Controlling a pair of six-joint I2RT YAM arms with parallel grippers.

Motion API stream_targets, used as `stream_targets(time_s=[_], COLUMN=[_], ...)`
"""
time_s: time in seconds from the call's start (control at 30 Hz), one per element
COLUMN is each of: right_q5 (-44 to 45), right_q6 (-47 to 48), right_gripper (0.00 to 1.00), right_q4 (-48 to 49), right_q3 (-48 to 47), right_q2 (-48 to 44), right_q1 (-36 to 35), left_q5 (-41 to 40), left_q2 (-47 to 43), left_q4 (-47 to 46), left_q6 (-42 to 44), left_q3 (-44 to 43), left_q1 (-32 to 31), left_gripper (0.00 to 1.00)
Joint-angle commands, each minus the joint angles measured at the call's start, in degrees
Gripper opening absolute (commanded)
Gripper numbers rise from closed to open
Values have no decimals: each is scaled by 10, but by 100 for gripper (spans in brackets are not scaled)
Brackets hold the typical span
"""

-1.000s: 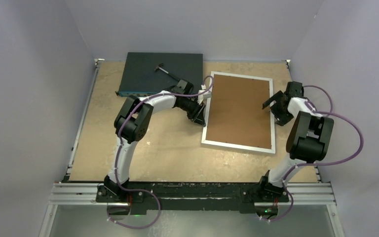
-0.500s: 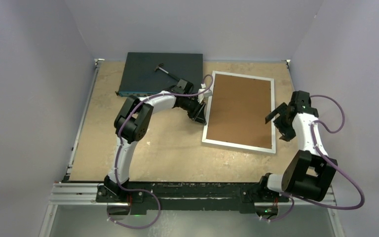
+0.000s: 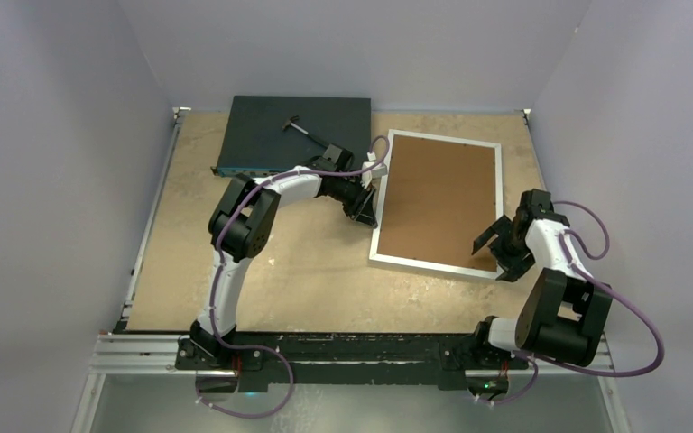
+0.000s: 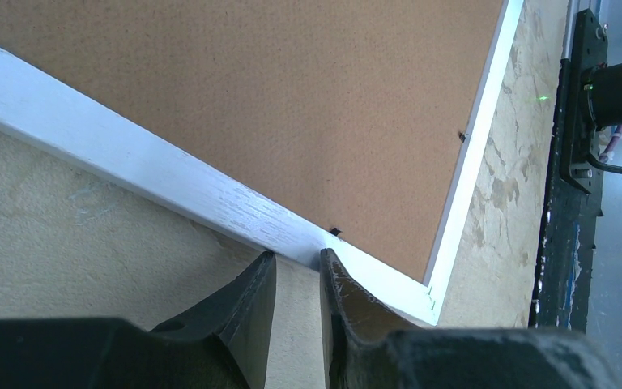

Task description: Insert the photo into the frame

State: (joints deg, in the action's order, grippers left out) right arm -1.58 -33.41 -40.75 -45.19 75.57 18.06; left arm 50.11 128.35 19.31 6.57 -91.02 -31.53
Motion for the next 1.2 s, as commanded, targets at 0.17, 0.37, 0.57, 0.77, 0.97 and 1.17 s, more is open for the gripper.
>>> stream_targets(time_s=[0.17,0.37,0.57,0.77,0.97,1.17], right_q5=[-29,-14,-3,15,31,17], right_q6=[0,2,5,6,7,7], right_gripper=[83,82,82,82,82,82], right_q4=[3,13,25,36,39,53], right_q3=[-32,-47,-45,-39,-47,-20], right_q2=[-7,9,20,26,34,40], right_q1=[3,3,3,3,4,4], left_q5=[-48,-44,-45,-45,-47,-47], left_q2=[-1,0,-3,-2,-5,-6], left_q4=[-35,-35,-34,-35,-32,-31], left_q6=[23,22,24,24,27,30], left_q3=[11,11,12,14,15,16], left_q1=[3,3,3,3,2,3], left_gripper=[22,20,20,19,19,18])
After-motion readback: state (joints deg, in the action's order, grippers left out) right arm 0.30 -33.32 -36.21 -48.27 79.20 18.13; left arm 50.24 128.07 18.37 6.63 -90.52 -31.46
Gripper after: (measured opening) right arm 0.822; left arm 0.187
